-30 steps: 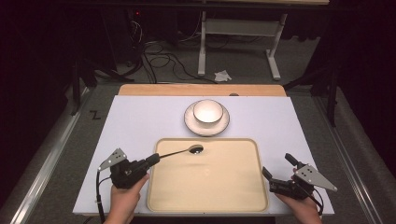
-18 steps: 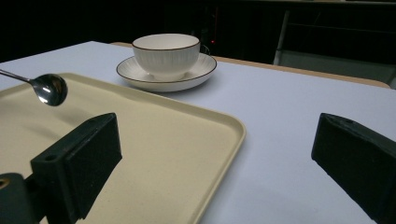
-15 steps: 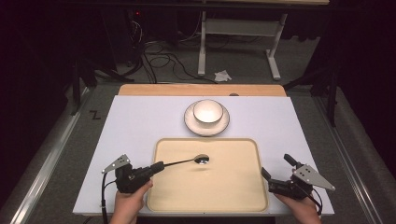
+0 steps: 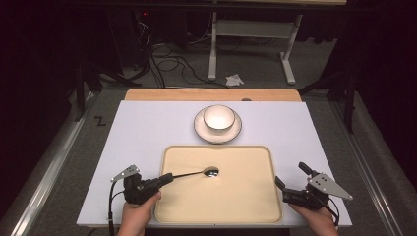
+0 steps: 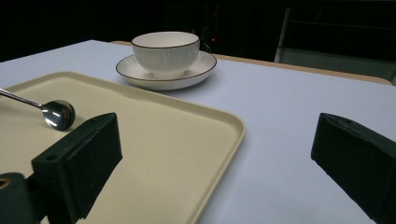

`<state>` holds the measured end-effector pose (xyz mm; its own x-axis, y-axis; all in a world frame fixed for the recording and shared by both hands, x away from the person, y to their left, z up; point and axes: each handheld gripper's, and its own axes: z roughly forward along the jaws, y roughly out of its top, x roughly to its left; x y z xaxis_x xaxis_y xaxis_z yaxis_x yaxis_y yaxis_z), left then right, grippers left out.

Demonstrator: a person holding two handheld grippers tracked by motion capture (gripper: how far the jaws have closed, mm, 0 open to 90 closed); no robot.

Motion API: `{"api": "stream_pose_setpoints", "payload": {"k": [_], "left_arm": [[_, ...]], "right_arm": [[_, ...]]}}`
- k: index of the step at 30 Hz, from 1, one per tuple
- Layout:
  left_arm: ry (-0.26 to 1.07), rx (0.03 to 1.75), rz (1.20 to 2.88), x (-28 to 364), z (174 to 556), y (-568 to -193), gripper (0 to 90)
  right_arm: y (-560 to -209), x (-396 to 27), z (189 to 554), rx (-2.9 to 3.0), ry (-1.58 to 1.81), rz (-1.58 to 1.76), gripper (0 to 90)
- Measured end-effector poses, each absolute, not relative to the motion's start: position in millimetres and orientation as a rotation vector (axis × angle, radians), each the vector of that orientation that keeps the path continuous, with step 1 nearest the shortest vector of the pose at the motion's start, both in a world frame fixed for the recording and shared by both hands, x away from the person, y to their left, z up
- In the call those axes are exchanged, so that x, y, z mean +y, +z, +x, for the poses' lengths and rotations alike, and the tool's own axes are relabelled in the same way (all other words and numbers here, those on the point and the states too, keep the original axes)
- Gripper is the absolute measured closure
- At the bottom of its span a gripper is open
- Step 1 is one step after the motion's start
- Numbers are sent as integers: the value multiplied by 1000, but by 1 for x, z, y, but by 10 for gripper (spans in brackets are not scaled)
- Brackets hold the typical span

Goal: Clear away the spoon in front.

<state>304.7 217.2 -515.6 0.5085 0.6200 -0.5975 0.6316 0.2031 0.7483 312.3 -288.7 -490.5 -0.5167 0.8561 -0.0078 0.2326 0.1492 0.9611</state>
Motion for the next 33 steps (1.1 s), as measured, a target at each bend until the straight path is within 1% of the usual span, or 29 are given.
{"api": "stream_pose_setpoints", "payload": {"k": [8,19,24,25,28,29,30,33], "left_arm": [[-11,1203,1479,219,306,-522,884],[13,1238,1556,218,307,-524,860],[16,1235,1545,217,307,-524,782],[24,1230,1549,217,307,-522,782],[39,1228,1547,217,306,-521,710],[43,1227,1549,217,306,-520,674],[49,1229,1550,217,306,-520,674],[75,1231,1544,218,305,-517,607]], "right_arm": [[-490,-288,312,1852,1388,1027,24],[-490,-288,312,1855,1388,1027,24],[-490,-288,312,1855,1388,1028,24],[-490,-288,312,1855,1387,1028,24],[-489,-288,311,1854,1391,1036,24],[-490,-288,312,1854,1389,1030,24],[-490,-288,312,1854,1389,1030,24],[-490,-288,312,1857,1391,1028,25]]}}
